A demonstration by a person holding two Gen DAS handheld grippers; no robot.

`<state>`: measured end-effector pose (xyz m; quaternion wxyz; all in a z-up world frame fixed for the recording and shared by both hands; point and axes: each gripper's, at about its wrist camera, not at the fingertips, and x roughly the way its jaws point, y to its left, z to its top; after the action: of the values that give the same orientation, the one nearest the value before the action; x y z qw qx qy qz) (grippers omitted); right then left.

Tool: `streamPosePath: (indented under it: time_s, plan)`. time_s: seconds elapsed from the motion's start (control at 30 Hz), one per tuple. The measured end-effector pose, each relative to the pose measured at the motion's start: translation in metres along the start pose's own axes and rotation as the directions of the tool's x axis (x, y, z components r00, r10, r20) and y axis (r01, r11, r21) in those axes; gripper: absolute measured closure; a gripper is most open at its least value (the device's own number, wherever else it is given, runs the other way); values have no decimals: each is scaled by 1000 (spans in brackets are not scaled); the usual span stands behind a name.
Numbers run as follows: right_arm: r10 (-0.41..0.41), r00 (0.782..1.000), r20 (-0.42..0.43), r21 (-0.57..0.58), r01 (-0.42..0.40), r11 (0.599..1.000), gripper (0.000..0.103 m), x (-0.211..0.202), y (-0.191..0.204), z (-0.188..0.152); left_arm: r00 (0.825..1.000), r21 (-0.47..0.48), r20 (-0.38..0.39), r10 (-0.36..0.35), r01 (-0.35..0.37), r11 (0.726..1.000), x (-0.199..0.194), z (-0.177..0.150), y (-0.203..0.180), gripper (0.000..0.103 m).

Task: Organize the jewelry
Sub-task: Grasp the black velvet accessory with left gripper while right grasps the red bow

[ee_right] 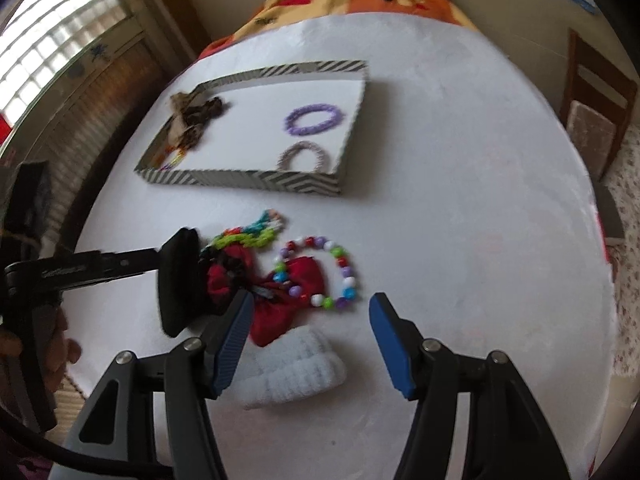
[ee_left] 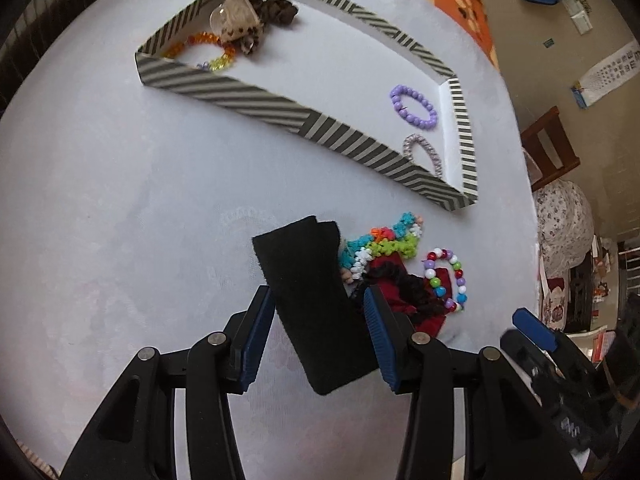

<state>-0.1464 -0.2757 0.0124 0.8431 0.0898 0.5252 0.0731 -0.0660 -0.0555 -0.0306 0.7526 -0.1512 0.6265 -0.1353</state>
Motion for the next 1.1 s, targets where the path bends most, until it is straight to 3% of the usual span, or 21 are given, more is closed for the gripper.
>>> streamPosePath:
  time_s: [0.27, 0.33, 0.5, 0.67, 0.73, 0.83, 1.1]
  plan:
    - [67, 997, -26, -98, -69, 993, 48, 19, 24, 9, 998, -46, -53, 32, -34, 998, 25, 4, 7, 65]
    - [69, 997, -39, -123, -74, 990, 52, 27, 30, 12, 999, -38, -28, 43, -44, 998, 22, 3, 5, 65]
    - [88, 993, -73, -175, -99, 980, 64, 49, 41, 19, 996, -2, 0, 84, -84, 996, 19, 3, 5, 91]
    - [80, 989, -126, -219, -106, 970, 74, 76, 51, 23, 995, 20, 15, 98, -98, 995, 14, 1, 8, 100]
    - [73, 987, -142, -218, -103, 971, 87, 84, 51, 23, 995, 27, 20, 98, -98, 995, 13, 1, 6, 101]
    - [94, 988, -124, -206, -118, 972, 94, 80, 49, 24, 994, 34, 33, 104, -105, 994, 9, 1, 6, 103]
    - [140, 988, -60, -190, -149, 970, 95, 43, 48, 33, 995, 49, 62, 83, -86, 995, -8, 3, 4, 103]
